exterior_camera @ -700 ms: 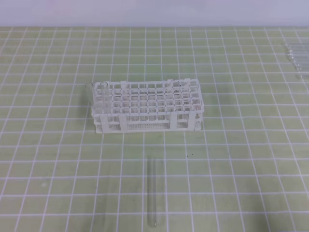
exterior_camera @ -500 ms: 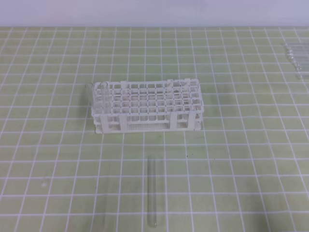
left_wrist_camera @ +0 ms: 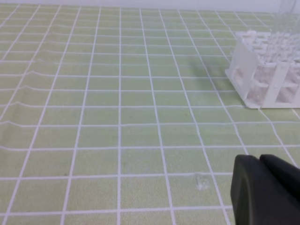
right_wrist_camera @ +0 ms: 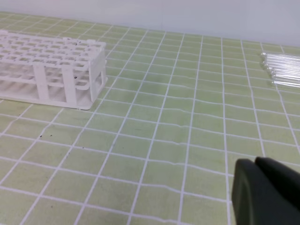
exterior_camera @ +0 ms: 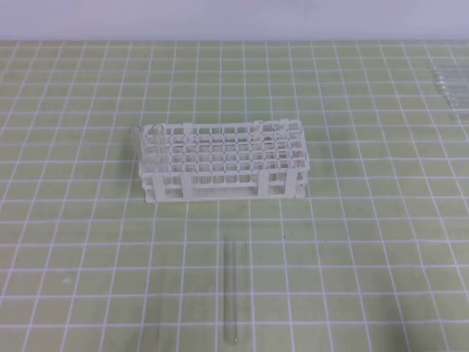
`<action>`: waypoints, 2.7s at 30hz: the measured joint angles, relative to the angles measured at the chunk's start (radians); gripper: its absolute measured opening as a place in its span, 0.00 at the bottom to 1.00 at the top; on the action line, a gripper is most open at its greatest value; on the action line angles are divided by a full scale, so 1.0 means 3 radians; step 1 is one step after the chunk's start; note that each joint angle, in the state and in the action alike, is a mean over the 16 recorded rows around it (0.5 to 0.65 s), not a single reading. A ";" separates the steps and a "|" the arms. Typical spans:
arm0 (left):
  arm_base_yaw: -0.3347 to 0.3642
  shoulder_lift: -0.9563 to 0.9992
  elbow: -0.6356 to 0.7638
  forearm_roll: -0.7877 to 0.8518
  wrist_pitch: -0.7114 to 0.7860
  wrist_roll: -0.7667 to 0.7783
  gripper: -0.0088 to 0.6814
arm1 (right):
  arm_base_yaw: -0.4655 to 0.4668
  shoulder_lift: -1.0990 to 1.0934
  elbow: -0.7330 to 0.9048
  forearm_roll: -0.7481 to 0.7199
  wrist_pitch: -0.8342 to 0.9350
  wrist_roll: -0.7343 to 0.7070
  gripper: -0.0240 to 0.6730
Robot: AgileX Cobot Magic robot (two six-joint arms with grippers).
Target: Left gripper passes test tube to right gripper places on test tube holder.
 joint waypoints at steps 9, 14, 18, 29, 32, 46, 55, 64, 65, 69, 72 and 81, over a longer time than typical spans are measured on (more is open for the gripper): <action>-0.0001 -0.0013 -0.0009 -0.0025 -0.0054 -0.0008 0.01 | 0.0000 0.0000 0.0000 0.0000 0.0000 0.0000 0.03; 0.0000 0.0000 -0.0023 -0.0208 -0.0173 -0.0075 0.01 | 0.0000 0.0000 0.0000 0.0002 -0.0019 0.0000 0.03; 0.0000 -0.0007 -0.0023 -0.0602 -0.0378 -0.0192 0.01 | 0.0000 0.0001 0.0000 0.0094 -0.0155 0.0000 0.03; -0.0002 -0.0032 -0.0009 -0.1581 -0.0776 -0.0429 0.01 | 0.0000 0.0005 0.0000 0.1304 -0.1086 0.0000 0.03; -0.0002 -0.0037 -0.0009 -0.1635 -0.0762 -0.0416 0.01 | 0.0000 0.0006 0.0000 0.1676 -0.1311 0.0000 0.03; -0.0001 0.0106 -0.0150 -0.1520 -0.0547 -0.0315 0.01 | 0.0000 0.0145 -0.0133 0.2203 -0.1339 -0.0014 0.03; -0.0001 0.0907 -0.0773 -0.1467 -0.0222 -0.0205 0.01 | 0.0000 0.1064 -0.0765 0.2119 -0.0621 -0.0233 0.03; -0.0013 0.2198 -0.1722 -0.1331 0.0677 0.0091 0.01 | 0.0000 0.2370 -0.1627 0.1845 0.0452 -0.0401 0.03; -0.0027 0.2337 -0.1809 -0.1333 0.0771 0.0129 0.01 | 0.0000 0.2485 -0.1708 0.1796 0.0564 -0.0388 0.03; -0.0120 0.2807 -0.2071 -0.1339 0.1058 0.0261 0.01 | 0.0000 0.2856 -0.1978 0.1541 0.0955 -0.0261 0.03; -0.0304 0.3119 -0.2179 -0.1364 0.1095 0.0255 0.01 | 0.0000 0.3032 -0.2114 0.1297 0.1178 -0.0130 0.03; -0.1182 0.4014 -0.2433 -0.1146 0.0866 -0.0298 0.01 | 0.0000 0.3227 -0.2270 0.0665 0.1498 0.0191 0.03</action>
